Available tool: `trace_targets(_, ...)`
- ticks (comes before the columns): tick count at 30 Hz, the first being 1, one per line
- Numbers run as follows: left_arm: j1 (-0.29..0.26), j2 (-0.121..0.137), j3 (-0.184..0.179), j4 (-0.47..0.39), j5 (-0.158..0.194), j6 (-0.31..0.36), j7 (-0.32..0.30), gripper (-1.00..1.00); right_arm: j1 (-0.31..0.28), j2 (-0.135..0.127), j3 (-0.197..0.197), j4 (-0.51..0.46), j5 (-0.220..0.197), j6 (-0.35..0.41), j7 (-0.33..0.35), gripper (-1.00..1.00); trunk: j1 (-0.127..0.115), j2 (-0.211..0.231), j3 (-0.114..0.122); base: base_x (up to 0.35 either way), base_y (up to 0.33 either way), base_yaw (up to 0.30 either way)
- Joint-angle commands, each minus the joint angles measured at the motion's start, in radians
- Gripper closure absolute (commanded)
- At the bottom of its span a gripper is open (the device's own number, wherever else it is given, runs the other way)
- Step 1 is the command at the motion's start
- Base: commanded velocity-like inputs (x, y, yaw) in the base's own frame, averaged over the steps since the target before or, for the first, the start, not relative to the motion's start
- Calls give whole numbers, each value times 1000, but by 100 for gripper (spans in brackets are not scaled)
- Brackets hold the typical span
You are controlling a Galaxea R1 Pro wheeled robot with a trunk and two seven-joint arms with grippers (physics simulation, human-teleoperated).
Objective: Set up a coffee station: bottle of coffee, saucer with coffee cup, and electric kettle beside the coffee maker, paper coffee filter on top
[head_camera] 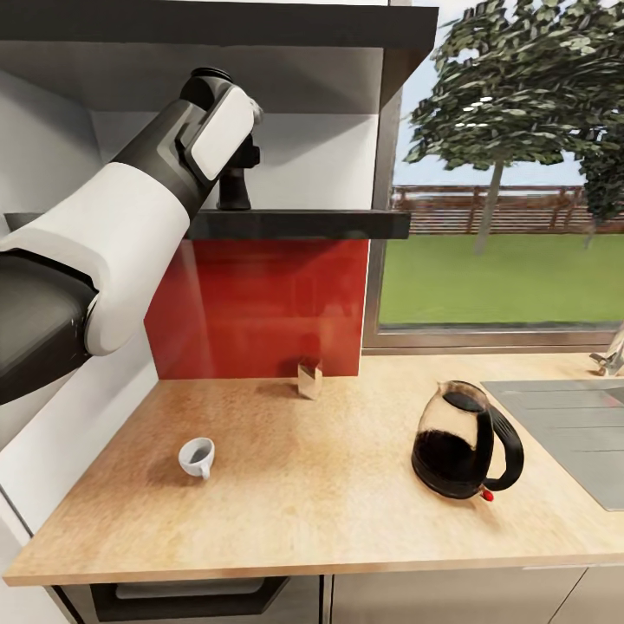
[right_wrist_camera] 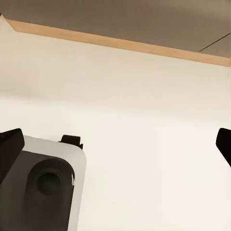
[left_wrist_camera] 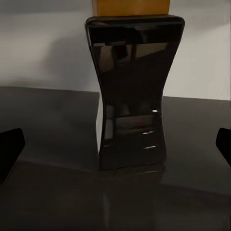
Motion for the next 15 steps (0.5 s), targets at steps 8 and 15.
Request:
trace_targets(8,-1,0,-4,0,9,2,22,-100,0,0,1,1,5,-3,1,-100,0,-1,-2,51,30,0)
trace_targets(15,-1,0,-4,0,9,2,21,-100,0,0,0,0,5,-3,1,-100,0,-1,-2,82,33,0)
